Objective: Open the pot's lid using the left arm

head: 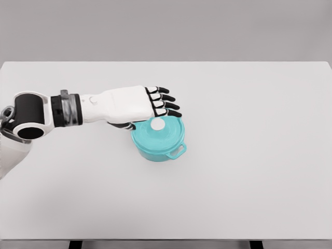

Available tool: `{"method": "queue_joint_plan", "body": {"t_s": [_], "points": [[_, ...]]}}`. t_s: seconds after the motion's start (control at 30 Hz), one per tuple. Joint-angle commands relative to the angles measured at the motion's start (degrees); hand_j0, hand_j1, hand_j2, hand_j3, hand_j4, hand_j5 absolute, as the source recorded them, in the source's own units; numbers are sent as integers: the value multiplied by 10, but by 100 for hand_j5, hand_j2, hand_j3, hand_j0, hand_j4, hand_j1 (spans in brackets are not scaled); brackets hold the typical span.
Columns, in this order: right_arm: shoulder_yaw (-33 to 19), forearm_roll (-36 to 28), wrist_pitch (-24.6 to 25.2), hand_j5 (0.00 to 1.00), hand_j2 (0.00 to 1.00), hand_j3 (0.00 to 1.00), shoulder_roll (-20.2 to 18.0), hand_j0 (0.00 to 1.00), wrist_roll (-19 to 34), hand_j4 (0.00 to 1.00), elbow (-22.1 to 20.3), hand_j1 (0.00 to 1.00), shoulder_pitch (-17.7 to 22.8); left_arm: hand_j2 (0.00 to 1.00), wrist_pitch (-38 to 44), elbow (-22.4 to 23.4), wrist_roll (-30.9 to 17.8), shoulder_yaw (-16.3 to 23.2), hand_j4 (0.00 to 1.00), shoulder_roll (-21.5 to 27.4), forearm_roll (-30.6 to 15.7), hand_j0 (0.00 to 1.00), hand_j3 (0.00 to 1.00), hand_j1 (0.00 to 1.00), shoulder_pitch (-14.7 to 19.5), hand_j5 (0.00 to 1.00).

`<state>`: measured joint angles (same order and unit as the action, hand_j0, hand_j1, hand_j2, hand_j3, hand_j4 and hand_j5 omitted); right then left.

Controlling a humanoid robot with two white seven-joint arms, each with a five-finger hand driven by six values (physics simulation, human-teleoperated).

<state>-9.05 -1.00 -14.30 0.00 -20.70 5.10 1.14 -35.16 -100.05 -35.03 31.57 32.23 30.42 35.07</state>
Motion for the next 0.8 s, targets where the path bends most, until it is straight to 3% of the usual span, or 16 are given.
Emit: {"method": "queue_joint_plan", "body": {"t_s": [0.0, 0.4, 0.77], "points": [[0, -1, 0, 100, 100, 100, 0, 100, 0, 100, 0, 100, 0, 100, 2, 1, 0, 0, 100, -14, 8, 100, 100, 100, 0, 100], [0, -1, 0, 100, 100, 100, 0, 100, 0, 100, 0, 100, 0, 100, 2, 1, 0, 19, 100, -16, 10, 100, 100, 100, -5, 100], [0, -1, 0, 100, 100, 100, 0, 100, 0, 100, 0, 100, 0, 100, 2, 11, 0, 53, 100, -15, 16, 100, 100, 100, 14, 100]]}}
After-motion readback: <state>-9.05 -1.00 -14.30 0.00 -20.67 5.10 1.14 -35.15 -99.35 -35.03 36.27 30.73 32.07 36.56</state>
